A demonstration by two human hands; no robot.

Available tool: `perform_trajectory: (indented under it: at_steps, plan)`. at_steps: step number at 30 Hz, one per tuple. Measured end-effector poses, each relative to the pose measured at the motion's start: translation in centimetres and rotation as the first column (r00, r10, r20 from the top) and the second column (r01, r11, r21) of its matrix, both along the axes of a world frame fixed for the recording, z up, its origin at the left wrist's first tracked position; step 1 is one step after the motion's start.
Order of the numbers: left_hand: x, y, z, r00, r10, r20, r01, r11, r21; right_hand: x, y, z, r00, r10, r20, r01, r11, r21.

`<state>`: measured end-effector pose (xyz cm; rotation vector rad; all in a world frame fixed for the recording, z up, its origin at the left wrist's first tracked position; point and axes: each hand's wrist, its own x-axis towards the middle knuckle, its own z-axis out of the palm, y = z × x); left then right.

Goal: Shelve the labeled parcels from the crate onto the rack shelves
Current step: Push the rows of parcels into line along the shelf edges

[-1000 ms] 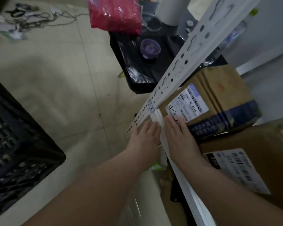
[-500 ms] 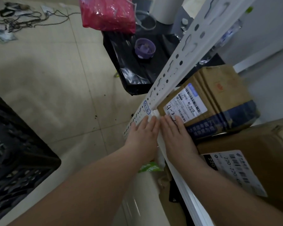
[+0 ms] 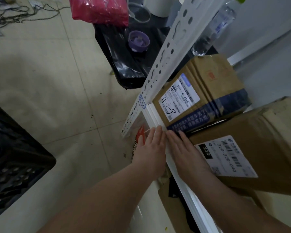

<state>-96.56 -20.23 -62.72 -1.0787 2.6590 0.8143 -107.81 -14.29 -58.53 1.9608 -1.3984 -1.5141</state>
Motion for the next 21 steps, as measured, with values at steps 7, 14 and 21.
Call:
perform_trajectory:
  at_steps: [7,14,21]
  plan:
    - [0.0,2.4,-0.2,1.000,-0.004,0.018,0.004,1.000,-0.013,0.0,2.9,-0.3,0.999,-0.008,0.038,0.009,1.000,-0.010]
    - [0.0,7.2,-0.5,0.999,-0.042,0.035,0.044,0.998,-0.050,-0.4,7.9,-0.1,0.995,-0.083,0.049,0.080,0.995,0.065]
    - [-0.6,11.1,-0.5,0.995,-0.072,0.072,0.074,0.997,-0.024,-1.5,11.2,0.1,0.992,-0.092,0.091,0.087,0.994,0.062]
